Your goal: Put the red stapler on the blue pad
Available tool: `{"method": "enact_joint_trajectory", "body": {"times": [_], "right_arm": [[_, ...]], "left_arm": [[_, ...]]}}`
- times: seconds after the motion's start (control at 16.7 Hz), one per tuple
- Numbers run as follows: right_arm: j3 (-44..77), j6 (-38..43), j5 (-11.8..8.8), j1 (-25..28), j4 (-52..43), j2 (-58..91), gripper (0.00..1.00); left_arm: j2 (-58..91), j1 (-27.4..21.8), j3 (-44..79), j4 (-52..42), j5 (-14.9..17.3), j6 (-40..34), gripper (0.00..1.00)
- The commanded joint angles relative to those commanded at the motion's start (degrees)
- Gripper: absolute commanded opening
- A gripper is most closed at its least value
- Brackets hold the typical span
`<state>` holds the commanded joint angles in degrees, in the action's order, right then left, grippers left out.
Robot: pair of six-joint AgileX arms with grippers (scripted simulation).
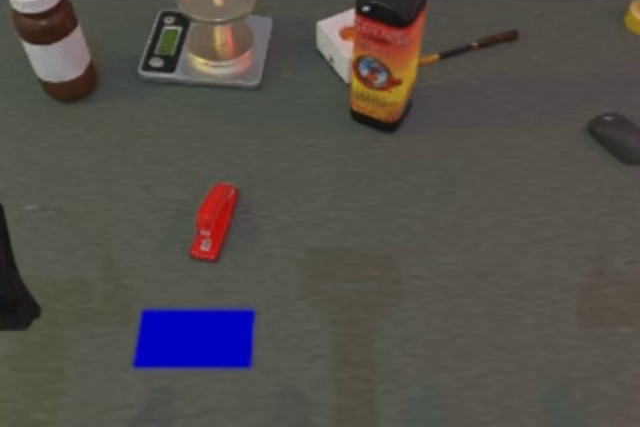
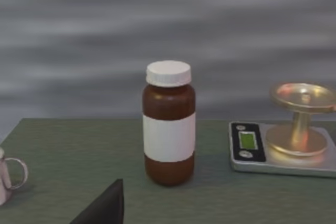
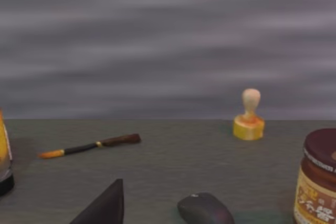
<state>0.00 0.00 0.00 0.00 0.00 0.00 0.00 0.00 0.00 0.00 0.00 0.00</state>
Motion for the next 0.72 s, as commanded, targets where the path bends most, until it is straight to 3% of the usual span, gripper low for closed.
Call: {"method": "enact_joint_trajectory", "body": {"times": [0.36,0.72], "right_arm": [[0.0,0.0,0.0,0.0,0.0,0.0,1.00],[0.0,0.0,0.0,0.0,0.0,0.0,1.00]], "left_arm": [[5.9,-1.5,5.9,-4.0,0.1,-0.6,1.00],[32.2,-6.3,29.5,-19.6,0.0,-2.8,1.00]]}}
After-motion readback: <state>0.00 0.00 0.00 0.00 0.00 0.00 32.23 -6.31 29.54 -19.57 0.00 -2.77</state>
